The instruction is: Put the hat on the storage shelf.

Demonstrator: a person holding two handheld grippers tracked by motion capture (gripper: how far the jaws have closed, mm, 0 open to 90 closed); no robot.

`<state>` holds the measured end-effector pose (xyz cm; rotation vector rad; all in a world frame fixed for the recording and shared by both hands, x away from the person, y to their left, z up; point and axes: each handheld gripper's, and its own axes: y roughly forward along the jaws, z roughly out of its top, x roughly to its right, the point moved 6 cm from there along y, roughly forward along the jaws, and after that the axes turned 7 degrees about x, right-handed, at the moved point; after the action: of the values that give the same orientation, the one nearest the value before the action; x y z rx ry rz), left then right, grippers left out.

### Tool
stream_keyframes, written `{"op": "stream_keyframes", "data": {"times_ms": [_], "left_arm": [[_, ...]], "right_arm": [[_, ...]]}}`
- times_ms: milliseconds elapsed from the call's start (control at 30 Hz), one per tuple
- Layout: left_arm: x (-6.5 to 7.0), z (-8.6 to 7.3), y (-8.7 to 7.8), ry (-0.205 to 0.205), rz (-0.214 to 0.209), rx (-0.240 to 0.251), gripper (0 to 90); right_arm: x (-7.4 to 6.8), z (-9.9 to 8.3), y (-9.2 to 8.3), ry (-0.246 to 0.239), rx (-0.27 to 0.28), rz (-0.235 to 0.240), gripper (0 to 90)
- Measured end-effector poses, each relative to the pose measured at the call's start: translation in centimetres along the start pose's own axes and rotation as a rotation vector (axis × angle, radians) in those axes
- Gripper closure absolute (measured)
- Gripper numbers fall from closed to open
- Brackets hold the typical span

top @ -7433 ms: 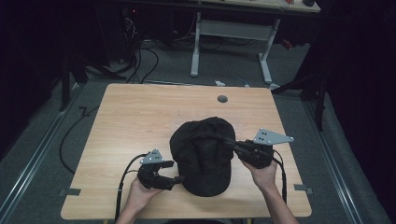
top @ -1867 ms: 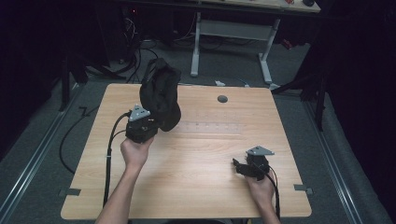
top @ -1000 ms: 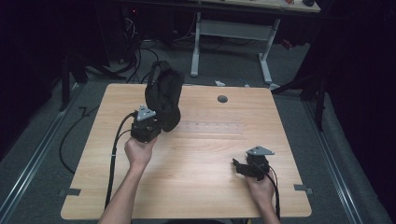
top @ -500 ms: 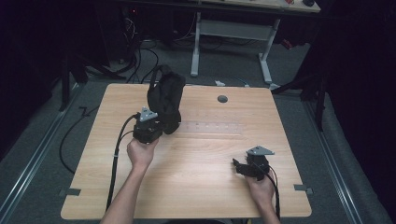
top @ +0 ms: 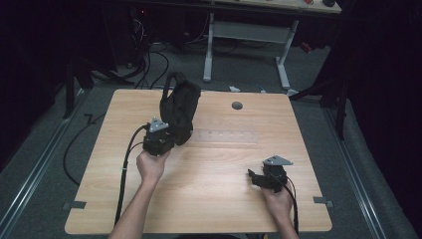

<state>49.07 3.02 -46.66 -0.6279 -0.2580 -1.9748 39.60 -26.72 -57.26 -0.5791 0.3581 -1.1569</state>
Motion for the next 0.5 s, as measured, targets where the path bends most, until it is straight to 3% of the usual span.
{"op": "stream_keyframes", "data": {"times_ms": [167,500], "left_arm": [[0.2,0.3,-0.2,-0.020,-0.011,0.011,78.3],[0.3,0.9,-0.9,-0.029,-0.003,0.009,48.7]], "right_arm": [[0.0,0.0,0.0,0.000,0.000,0.000,29.5],[0.0,0.0,0.0,0.001,0.000,0.003,29.5]]}}
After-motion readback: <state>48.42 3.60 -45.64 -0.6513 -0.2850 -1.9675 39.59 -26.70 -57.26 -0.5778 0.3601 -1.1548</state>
